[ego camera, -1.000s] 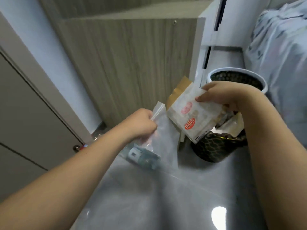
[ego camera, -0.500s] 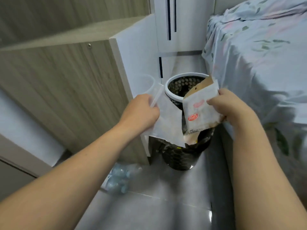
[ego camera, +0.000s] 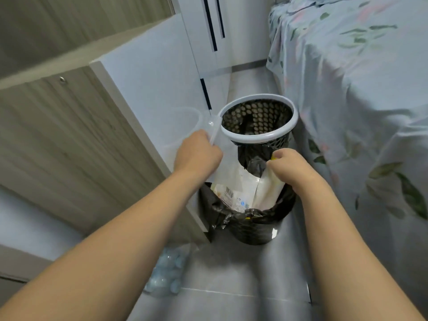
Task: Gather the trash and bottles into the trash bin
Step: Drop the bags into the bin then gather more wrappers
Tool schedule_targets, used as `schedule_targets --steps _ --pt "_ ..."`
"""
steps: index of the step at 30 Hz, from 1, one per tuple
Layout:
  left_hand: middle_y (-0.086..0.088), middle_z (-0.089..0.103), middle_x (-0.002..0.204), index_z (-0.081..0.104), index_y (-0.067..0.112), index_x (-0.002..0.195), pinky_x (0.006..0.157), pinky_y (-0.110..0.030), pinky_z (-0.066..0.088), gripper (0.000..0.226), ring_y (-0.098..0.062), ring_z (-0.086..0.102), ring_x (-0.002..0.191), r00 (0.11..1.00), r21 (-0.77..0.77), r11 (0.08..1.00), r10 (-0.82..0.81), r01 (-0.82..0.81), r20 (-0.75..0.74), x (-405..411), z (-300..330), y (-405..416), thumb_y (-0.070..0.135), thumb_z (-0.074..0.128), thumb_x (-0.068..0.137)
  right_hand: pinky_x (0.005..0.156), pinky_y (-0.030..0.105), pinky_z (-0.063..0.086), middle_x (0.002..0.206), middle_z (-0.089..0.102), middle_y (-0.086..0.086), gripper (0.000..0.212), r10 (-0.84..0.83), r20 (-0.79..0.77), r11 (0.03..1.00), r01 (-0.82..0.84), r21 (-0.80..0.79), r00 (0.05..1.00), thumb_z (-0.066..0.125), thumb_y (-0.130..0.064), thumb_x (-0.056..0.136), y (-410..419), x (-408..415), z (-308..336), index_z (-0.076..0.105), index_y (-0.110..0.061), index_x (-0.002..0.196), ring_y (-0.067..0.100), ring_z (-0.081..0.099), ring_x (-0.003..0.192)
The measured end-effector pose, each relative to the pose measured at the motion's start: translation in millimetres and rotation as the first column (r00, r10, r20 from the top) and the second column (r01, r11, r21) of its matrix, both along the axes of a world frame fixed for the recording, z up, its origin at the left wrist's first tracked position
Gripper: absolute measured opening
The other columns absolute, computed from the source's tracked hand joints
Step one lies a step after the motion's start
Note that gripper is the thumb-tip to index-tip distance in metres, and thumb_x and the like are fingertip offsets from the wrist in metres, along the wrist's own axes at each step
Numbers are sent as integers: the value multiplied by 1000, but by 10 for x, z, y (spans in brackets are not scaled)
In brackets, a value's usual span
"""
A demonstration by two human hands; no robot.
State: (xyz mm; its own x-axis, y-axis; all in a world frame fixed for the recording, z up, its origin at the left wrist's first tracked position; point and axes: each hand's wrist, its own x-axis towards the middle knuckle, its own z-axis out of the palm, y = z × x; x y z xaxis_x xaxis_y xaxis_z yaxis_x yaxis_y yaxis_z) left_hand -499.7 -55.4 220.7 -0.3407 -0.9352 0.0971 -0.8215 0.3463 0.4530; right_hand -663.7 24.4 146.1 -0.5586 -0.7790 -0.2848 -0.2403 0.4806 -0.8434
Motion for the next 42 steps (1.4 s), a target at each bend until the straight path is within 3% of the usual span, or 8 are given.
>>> schedule_targets --steps 3,5,8,15,19,24,29,42 --pt "-8 64 88 54 9 92 65 -37 54 12 -30 64 74 999 157 987 19 -23 26 -233 -374 -84 12 50 80 52 27 30 69 33 -8 31 22 -50 1000 -23 -11 998 50 -12 87 -2 -16 12 36 -30 66 9 33 60" --pt "-12 65 107 54 7 113 77 -39 57 30 -32 66 90 993 322 946 -1 -37 118 -300 -612 -112 14 53 84 76 40 50 94 60 9 16 62 -77 998 -62 11 995 50 -10 89 -1 -9 -2 63 -10 96 25 58 87" --pt "-11 56 120 42 10 132 80 -38 56 55 -31 58 102 967 402 915 -63 -43 248 -316 -845 -97 23 63 84 95 41 44 126 56 17 34 78 -109 996 -73 47 991 50 -9 91 9 27 -5 53 0 123 31 53 117" --pt "-11 62 107 53 9 115 71 -32 41 32 -31 58 98 989 45 998 -56 50 141 63 -656 68 25 51 88 100 48 45 133 54 18 40 202 -146 978 -191 90 968 51 -12 90 -56 233 87 51 -3 128 33 54 119" --pt "-1 65 114 57 18 126 82 -28 48 37 -19 61 103 985 130 980 -159 150 62 622 -656 361 30 52 91 89 32 43 133 53 7 42 363 -208 931 -344 125 908 50 -17 92 -121 627 220 48 -12 135 24 53 115" --pt "-2 66 119 59 18 126 92 -31 49 36 -20 61 109 979 146 978 -168 151 111 1441 -729 613 30 52 93 93 35 43 120 59 7 36 522 -276 853 -497 161 807 54 -21 88 -116 1298 420 59 -12 122 29 55 110" --pt "-8 68 114 62 13 119 89 -34 49 32 -27 61 109 978 101 994 -51 32 203 2436 -740 666 28 53 92 73 26 40 106 63 11 22 671 -377 735 -640 224 638 55 -23 85 -75 2192 447 61 -9 102 27 59 98" --pt "-9 67 111 63 14 108 81 -30 48 23 -30 61 100 916 255 882 360 -396 175 5226 -1352 1372 28 54 92 99 27 40 137 54 5 49 885 -394 379 -878 294 250 53 -25 91 334 4635 -184 46 -17 139 20 51 124"
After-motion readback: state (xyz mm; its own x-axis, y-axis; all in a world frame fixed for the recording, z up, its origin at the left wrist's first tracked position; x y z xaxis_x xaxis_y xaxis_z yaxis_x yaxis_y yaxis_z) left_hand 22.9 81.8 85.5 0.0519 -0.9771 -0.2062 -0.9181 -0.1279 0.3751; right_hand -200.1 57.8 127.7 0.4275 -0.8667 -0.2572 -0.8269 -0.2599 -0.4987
